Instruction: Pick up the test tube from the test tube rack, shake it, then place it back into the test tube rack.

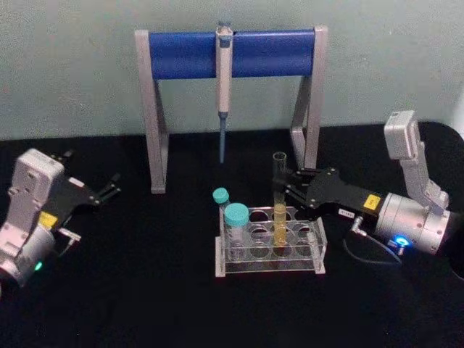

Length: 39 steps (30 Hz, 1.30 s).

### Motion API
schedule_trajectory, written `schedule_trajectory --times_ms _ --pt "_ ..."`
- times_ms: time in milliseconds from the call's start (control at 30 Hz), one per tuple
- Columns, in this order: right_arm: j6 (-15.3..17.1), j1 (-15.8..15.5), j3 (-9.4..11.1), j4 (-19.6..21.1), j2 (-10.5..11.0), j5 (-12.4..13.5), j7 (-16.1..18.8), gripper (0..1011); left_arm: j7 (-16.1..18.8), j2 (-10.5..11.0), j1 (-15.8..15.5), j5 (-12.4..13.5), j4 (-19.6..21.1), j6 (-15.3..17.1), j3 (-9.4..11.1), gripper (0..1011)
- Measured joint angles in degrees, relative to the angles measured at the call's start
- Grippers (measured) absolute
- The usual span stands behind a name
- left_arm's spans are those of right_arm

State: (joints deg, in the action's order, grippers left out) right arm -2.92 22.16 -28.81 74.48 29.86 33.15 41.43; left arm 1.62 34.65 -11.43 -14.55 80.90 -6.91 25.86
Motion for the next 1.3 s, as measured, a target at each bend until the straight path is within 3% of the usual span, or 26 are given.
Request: schedule_trajectory --times_ms 233,967,1067,1300 --pt "-0.07 -0.01 0.01 0.01 0.0 -0.02 0.03 252 0.0 0.0 0.0 0.0 0.0 0.0 0.0 1001" --pt "-0.2 -0.01 0.04 0.01 0.0 0.03 0.05 952 0.0 0.0 0.0 0.0 0.0 0.0 0.0 1001" --pt "-0.2 -0.01 0.04 0.01 0.0 0.04 0.05 997 0.0 0.0 0.0 0.0 0.0 0.0 0.0 1001" --pt "-0.2 -0.01 0.04 0.01 0.0 0.06 0.05 1000 0.0 0.0 0.0 0.0 0.0 0.0 0.0 1001"
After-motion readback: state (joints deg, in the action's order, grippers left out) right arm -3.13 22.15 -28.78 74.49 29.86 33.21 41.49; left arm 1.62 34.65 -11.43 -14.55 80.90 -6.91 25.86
